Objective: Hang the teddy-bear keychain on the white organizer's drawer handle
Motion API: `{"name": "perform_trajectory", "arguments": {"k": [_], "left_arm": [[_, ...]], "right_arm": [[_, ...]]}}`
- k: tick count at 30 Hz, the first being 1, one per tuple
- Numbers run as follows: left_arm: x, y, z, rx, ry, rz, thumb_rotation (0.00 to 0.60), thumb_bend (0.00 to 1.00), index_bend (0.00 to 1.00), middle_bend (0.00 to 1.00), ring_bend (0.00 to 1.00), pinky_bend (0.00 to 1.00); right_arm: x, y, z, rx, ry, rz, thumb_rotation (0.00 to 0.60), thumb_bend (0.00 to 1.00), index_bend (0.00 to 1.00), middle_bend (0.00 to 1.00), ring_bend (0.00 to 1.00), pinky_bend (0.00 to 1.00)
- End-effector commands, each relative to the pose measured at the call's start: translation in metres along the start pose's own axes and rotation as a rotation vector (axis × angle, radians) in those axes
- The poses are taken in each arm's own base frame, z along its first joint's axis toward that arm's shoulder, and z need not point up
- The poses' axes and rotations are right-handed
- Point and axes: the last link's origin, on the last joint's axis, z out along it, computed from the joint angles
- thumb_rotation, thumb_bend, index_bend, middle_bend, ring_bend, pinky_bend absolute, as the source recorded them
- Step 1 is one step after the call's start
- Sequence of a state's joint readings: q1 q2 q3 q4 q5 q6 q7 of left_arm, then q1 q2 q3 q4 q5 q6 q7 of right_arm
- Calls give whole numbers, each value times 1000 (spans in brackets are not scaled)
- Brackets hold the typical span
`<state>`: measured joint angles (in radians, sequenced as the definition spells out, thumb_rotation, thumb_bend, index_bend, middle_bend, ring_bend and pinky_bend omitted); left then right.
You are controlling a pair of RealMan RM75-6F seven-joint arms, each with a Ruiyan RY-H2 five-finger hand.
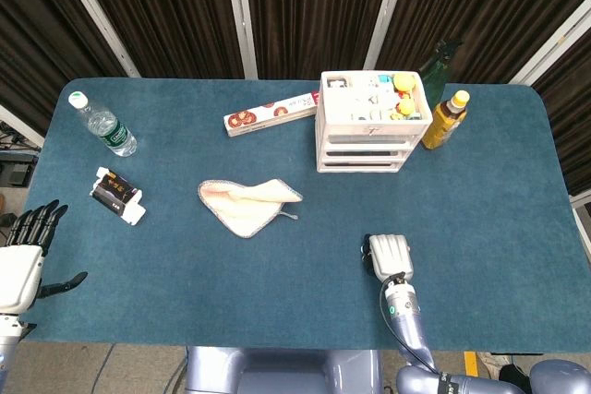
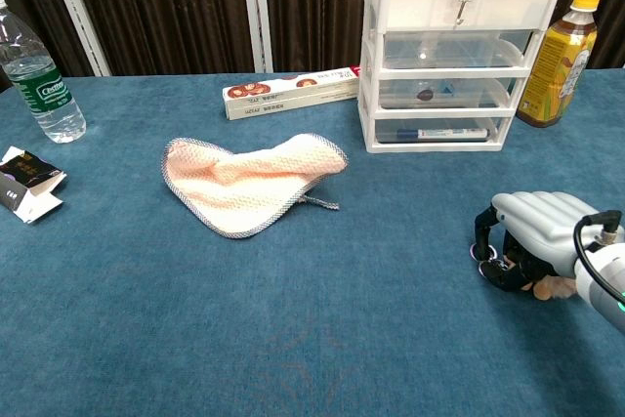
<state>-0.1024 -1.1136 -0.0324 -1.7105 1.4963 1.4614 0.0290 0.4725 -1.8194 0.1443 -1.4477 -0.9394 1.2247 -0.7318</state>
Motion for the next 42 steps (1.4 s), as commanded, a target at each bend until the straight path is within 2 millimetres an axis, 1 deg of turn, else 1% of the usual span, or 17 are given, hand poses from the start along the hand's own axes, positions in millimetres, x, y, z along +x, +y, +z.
{"name": "perform_trajectory", "arguments": {"k": [1, 7, 15, 34, 42], "left_arm": [[0, 0, 0, -1, 1, -1, 600, 50, 0, 0, 0, 0], [0, 0, 0, -3, 1, -1, 600, 49, 0, 0, 0, 0], [0, 0, 0, -3, 2, -1, 600, 49, 0, 0, 0, 0], [-1, 0, 1, -2, 0, 0, 600, 50, 0, 0, 0, 0], [-1, 0, 2, 0, 1, 1, 600, 51, 0, 0, 0, 0]], "right_arm": [[0, -1, 0, 3, 3, 2, 600, 351, 561, 1000, 1000, 920], [5, -5, -1, 22, 23, 12, 600, 370, 581, 1000, 1000, 920], [20, -8, -1, 43, 70, 36, 600, 382, 593, 1000, 1000, 920], [67, -4, 6, 32, 182, 99, 600, 382, 602, 1000, 1000, 920], [93, -2, 15, 12, 263, 124, 600, 384, 603, 1000, 1000, 920]]}}
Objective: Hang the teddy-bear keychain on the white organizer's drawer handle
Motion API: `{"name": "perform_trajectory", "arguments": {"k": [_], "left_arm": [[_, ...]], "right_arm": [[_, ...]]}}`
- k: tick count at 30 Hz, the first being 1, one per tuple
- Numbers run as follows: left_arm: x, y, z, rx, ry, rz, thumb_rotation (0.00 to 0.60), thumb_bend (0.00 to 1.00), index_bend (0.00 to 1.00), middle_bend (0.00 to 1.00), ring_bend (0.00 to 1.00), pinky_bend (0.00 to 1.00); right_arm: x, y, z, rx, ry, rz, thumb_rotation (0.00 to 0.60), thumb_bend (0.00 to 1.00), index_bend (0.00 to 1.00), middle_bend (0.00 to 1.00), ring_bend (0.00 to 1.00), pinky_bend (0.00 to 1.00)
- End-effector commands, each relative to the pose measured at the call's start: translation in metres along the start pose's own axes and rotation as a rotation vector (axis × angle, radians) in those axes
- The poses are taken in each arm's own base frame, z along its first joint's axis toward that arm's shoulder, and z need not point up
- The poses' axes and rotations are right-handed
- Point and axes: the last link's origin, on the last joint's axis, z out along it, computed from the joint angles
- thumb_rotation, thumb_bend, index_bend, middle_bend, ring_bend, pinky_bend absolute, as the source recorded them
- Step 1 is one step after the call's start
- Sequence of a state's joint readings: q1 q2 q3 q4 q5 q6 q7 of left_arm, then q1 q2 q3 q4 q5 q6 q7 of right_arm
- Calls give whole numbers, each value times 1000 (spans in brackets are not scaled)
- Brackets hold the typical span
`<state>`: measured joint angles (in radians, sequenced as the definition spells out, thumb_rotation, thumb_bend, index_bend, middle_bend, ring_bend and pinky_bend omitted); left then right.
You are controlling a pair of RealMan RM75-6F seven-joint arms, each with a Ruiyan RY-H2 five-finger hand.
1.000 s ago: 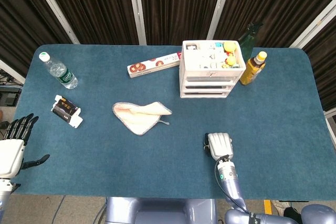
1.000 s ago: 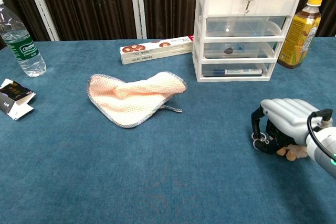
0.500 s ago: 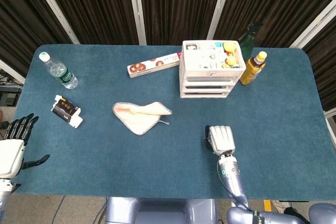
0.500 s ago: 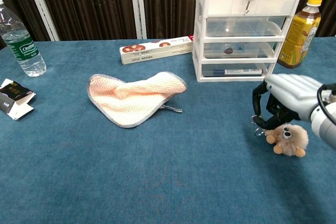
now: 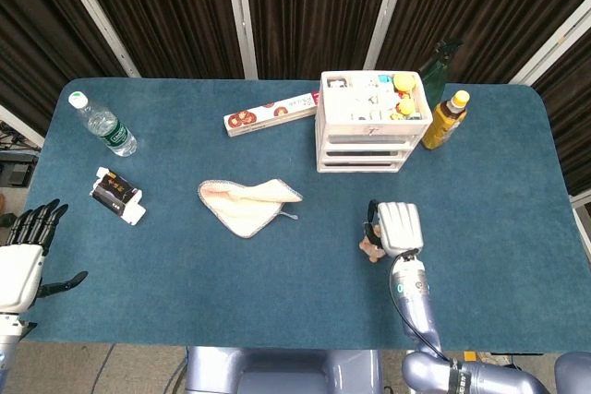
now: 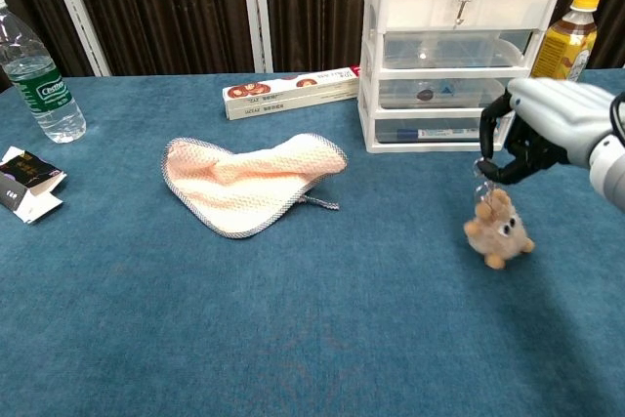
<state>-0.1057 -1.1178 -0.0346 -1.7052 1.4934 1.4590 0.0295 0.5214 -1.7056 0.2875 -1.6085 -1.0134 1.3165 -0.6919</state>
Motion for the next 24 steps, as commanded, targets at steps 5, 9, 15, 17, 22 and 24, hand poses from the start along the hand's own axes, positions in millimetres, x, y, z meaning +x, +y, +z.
{"name": "perform_trajectory", "arguments": {"k": [5, 9, 15, 17, 22, 24], "left_arm": [[0, 0, 0, -1, 1, -1, 600, 50, 0, 0, 0, 0], [1, 1, 0, -5, 12, 4, 600, 51, 0, 0, 0, 0], [1, 1, 1, -2, 15, 4, 600, 51, 0, 0, 0, 0], [1, 1, 1, -2, 15, 2, 600, 50, 0, 0, 0, 0], [1, 1, 1, -3, 14, 1, 600, 51, 0, 0, 0, 0], [1, 0, 1, 0, 13, -1, 600, 49, 0, 0, 0, 0]], "right_arm": [[24, -1, 16, -16, 78, 8, 600, 384, 607, 1000, 1000, 920], [37, -1, 25, -32, 118, 16, 600, 384, 607, 1000, 1000, 920], [54, -3, 40, -50, 164, 27, 600, 384, 609, 1000, 1000, 920], [60, -5, 45, -51, 177, 28, 600, 384, 609, 1000, 1000, 920], [70, -9, 55, -56, 201, 33, 600, 384, 609, 1000, 1000, 920], [75, -10, 59, -56, 219, 31, 600, 384, 609, 1000, 1000, 920]]}}
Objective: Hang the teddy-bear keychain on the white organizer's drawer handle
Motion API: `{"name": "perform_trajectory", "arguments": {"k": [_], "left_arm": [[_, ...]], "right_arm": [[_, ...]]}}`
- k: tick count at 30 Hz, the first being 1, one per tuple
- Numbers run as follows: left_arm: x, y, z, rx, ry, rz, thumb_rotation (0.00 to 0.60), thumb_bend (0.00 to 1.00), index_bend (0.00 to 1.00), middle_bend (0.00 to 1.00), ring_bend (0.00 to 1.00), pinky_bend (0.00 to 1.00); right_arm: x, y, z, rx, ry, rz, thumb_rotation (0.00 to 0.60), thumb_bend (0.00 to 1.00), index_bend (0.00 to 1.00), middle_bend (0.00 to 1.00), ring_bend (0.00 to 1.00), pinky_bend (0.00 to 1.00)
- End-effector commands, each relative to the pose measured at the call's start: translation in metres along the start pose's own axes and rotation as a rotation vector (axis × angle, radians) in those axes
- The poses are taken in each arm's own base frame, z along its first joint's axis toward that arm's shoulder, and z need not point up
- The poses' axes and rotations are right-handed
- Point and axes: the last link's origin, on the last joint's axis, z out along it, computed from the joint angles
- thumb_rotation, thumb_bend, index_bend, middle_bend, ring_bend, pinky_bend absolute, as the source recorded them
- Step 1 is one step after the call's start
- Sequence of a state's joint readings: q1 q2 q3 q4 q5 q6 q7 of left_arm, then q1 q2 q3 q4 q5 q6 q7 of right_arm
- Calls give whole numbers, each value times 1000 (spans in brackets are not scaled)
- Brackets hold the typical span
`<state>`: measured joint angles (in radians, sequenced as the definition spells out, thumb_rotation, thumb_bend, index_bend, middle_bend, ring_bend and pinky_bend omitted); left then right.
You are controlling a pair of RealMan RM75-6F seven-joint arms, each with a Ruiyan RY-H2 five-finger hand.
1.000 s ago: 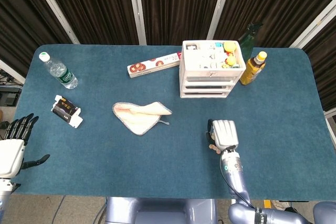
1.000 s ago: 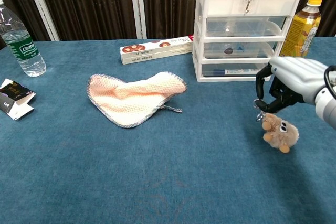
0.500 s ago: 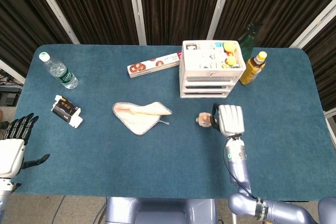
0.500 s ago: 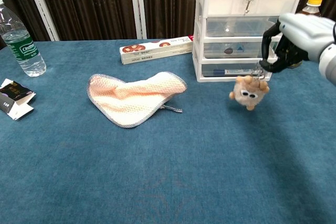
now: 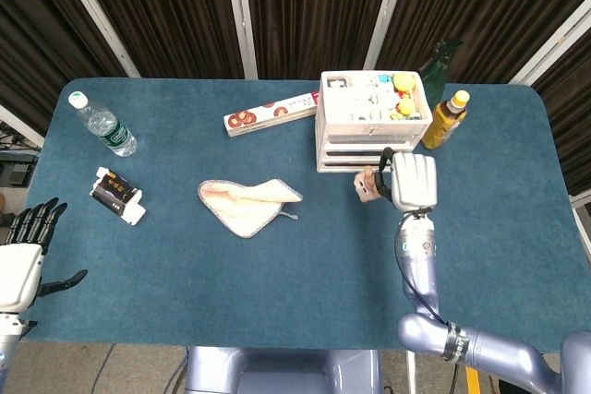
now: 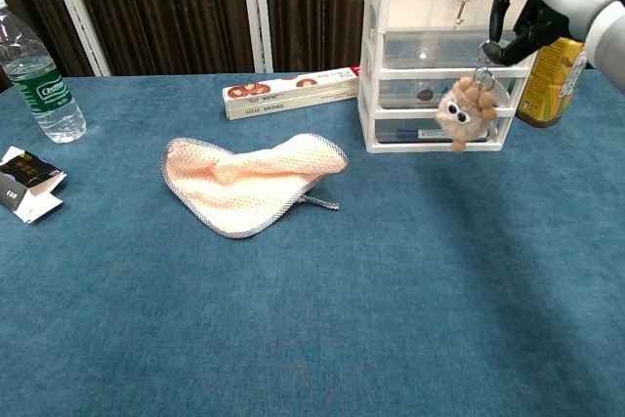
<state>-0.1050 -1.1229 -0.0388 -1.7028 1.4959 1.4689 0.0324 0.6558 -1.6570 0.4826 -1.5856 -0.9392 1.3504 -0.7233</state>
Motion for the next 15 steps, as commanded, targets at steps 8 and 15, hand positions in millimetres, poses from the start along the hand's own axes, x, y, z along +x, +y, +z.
{"name": "perform_trajectory", "arguments": {"k": [8, 15], "left_arm": [[0, -1, 1, 5, -5, -6, 600, 50, 0, 0, 0, 0], [0, -1, 1, 8, -3, -7, 600, 51, 0, 0, 0, 0]], "right_arm": [[19, -8, 19, 3, 50, 3, 600, 384, 609, 1000, 1000, 920], [22, -9, 27, -6, 60, 14, 600, 384, 609, 1000, 1000, 920]]}}
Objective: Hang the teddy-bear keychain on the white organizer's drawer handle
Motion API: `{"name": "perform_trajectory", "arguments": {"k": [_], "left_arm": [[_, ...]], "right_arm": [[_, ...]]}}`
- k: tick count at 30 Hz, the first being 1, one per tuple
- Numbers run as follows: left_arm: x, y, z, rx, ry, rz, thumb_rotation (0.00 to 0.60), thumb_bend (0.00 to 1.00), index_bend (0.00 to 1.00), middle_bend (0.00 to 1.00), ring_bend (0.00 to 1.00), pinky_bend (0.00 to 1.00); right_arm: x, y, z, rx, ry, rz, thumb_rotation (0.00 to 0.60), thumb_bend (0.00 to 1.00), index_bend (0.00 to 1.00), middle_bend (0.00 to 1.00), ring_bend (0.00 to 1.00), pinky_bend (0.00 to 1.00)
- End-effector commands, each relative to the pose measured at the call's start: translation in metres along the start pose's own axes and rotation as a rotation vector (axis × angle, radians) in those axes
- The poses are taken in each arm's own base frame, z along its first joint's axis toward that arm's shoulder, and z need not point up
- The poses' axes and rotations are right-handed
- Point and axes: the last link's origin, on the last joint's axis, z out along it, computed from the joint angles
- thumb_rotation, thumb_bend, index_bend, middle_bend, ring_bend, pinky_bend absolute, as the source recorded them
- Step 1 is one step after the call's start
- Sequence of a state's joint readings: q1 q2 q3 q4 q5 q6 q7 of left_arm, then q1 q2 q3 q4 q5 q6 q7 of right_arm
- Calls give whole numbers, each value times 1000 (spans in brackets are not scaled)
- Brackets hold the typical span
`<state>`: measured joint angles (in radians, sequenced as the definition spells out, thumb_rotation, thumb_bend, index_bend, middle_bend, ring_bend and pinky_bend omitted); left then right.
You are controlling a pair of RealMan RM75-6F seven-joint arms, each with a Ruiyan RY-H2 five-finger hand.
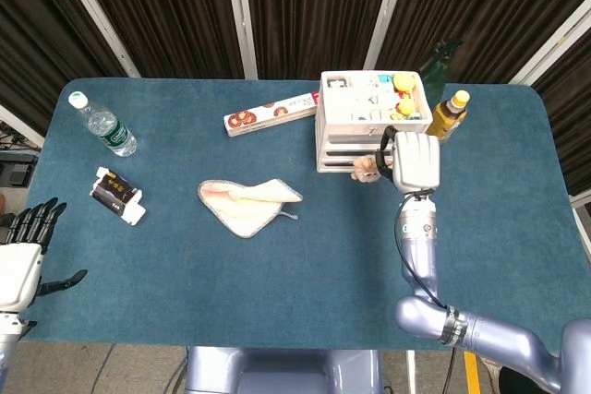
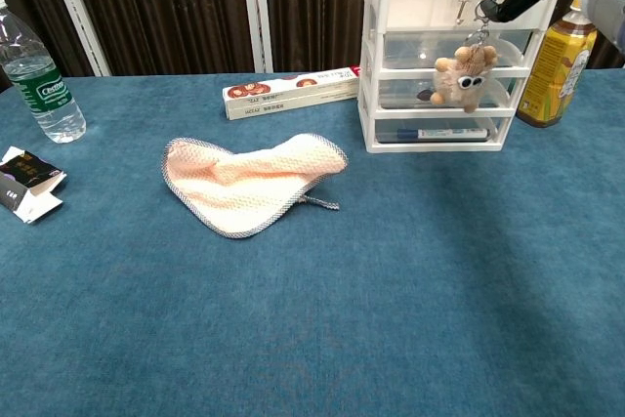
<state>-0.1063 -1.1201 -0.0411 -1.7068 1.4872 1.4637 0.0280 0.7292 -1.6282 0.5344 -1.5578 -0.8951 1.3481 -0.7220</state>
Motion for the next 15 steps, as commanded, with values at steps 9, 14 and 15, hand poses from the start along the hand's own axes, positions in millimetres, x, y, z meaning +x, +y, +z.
{"name": "perform_trajectory", "arguments": {"k": [9, 14, 15], "left_arm": [[-1, 1, 1, 4, -6, 0, 600, 50, 0, 0, 0, 0], [-2, 1, 2, 8, -10, 0, 600, 50, 0, 0, 0, 0], [-2, 1, 2, 9, -11, -1, 600, 50, 0, 0, 0, 0]], "right_arm": [[5, -7, 12, 4, 22, 28, 600, 384, 609, 1000, 1000, 920], [8, -11, 20, 6, 32, 35, 600, 384, 609, 1000, 1000, 920], [9, -11, 21, 6, 33, 38, 600, 384, 609, 1000, 1000, 920]]}}
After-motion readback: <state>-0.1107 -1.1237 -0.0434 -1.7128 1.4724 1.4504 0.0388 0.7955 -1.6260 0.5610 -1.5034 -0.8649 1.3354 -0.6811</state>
